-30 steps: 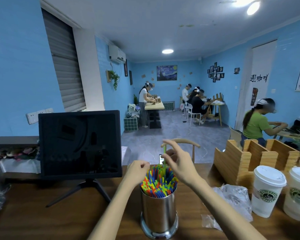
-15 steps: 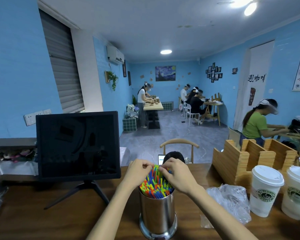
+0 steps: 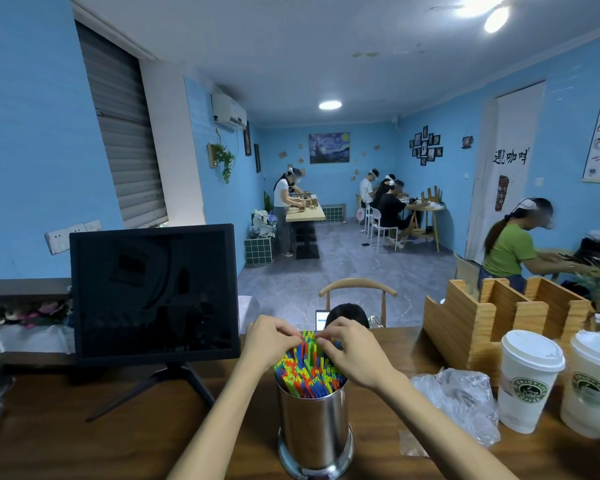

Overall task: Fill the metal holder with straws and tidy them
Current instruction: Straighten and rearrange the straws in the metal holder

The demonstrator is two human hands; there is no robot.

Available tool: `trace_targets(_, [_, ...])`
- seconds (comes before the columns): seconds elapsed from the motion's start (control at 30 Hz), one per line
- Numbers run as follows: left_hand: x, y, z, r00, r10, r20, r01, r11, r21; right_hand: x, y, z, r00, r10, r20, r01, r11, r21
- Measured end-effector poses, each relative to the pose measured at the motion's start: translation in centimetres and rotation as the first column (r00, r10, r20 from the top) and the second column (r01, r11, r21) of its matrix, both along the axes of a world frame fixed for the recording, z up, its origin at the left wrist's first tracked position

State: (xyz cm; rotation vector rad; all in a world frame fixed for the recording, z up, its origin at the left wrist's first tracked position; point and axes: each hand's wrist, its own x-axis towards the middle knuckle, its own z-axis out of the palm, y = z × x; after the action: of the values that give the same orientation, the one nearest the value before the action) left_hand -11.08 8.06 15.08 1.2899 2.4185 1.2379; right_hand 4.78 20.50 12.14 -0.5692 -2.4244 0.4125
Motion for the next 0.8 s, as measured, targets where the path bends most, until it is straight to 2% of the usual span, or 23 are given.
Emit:
trace_targets(0.37, [-0.1, 0.0, -0.7, 0.993, 0.001, 0.114, -0.020, 0.986, 0.165, 0.0, 0.0, 0.0, 1.000, 0.016, 0.015, -0.015, 1.000, -0.019])
trace_targets(0.5, [-0.4, -0.2, -1.0, 0.999, -0.021, 0.047, 0.011, 0.978, 0.208, 0.0, 0.0, -0.1, 1.000, 0.022, 0.010, -0.022, 0.999, -0.032])
trace_targets(0.8, [-0.3, -0.3, -1.3, 0.972, -0.088, -0.219, 0.120, 0.983, 0.138, -0.1, 0.0, -0.1, 1.000, 0.025, 0.009, -0.025, 0.999, -0.039])
